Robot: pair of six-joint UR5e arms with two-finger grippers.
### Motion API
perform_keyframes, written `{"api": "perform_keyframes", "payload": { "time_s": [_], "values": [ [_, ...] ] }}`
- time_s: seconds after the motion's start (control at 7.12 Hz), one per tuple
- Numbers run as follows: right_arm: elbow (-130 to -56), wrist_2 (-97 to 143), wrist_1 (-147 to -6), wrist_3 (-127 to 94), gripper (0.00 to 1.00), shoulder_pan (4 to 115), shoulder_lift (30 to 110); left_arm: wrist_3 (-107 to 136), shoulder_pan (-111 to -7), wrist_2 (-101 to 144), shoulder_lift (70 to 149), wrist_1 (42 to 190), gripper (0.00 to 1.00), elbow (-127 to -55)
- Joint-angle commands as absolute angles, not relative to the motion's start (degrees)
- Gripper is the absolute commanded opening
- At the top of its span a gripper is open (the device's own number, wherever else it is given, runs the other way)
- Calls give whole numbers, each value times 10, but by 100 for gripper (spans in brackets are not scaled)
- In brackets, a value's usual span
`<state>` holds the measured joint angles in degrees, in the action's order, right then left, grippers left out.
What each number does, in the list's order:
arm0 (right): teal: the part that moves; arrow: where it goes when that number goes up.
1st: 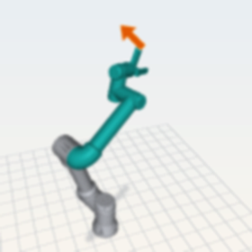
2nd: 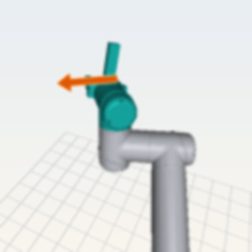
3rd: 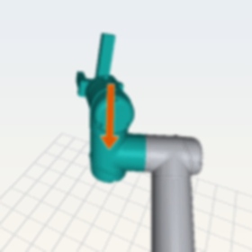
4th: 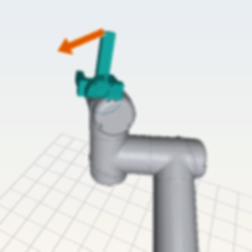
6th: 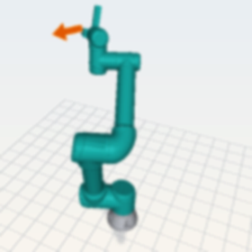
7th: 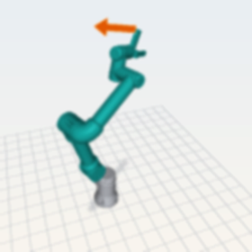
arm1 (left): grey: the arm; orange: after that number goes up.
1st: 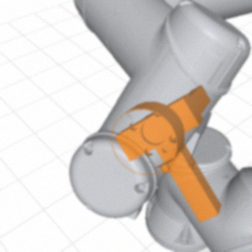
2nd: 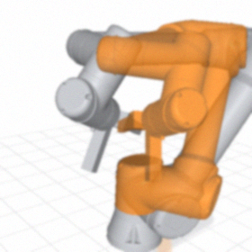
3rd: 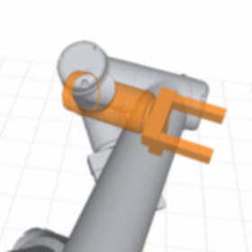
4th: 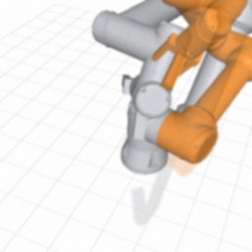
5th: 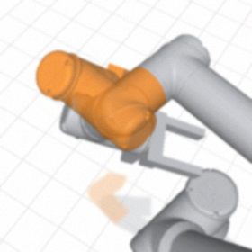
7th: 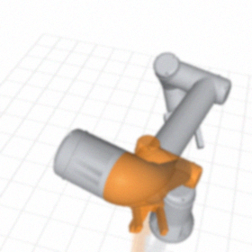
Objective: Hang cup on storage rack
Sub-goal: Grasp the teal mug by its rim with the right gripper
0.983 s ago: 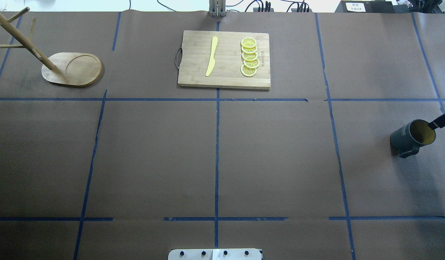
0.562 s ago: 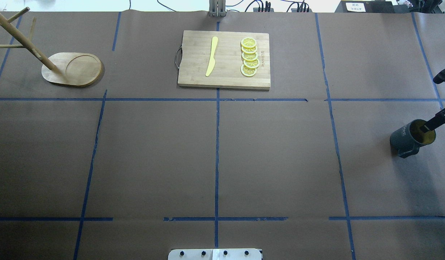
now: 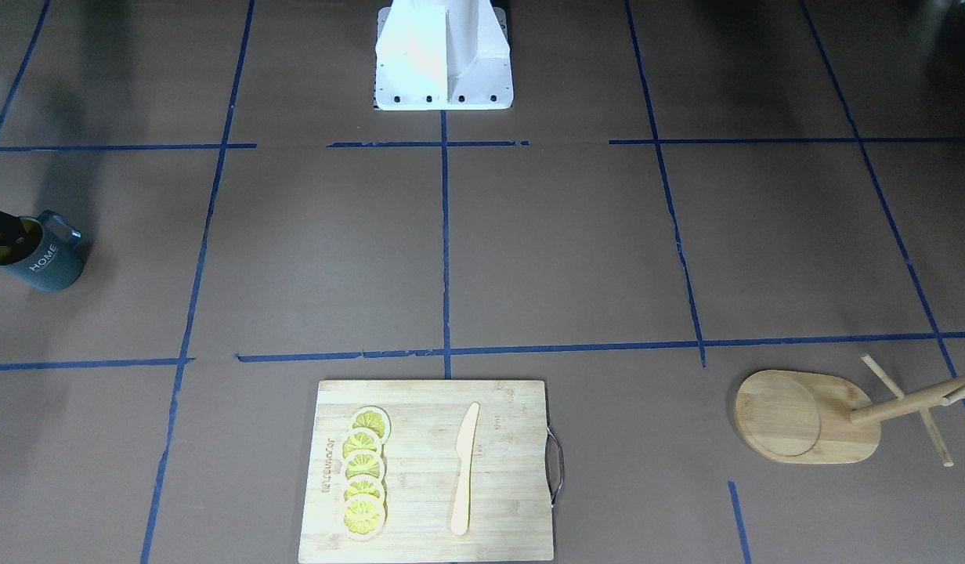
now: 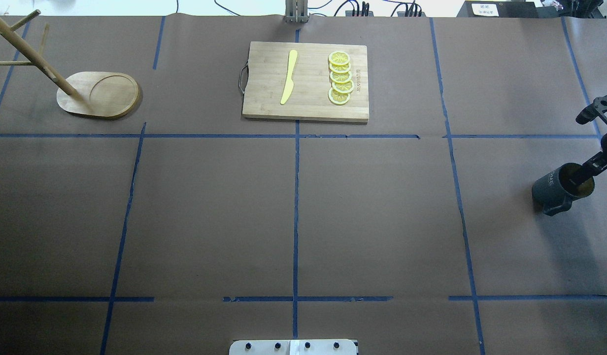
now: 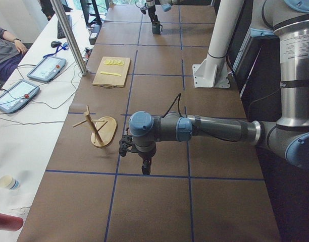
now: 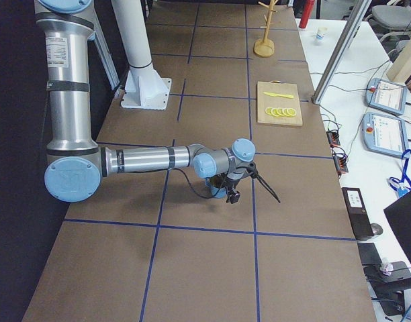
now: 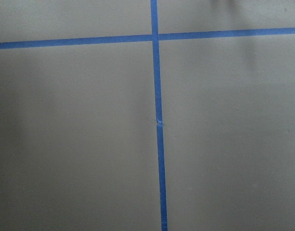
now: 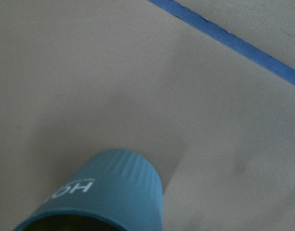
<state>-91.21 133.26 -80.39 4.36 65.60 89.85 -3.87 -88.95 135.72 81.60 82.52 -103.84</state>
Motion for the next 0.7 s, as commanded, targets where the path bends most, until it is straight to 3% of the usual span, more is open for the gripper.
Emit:
{"api": "perform_keyframes", "payload": {
  "time_s": [0.0, 0.14, 0.56],
  "values": [
    [-911, 1333, -803, 44, 35, 654, 897, -39, -889, 1357, 816, 825, 100, -1040],
    [-919, 1333, -803, 44, 6, 654, 896, -39, -889, 1357, 817, 825, 100, -1040],
    [-974, 1334, -809, -53, 0, 659, 895, -39, -889, 1357, 817, 825, 100, -1047]
  ]
}}
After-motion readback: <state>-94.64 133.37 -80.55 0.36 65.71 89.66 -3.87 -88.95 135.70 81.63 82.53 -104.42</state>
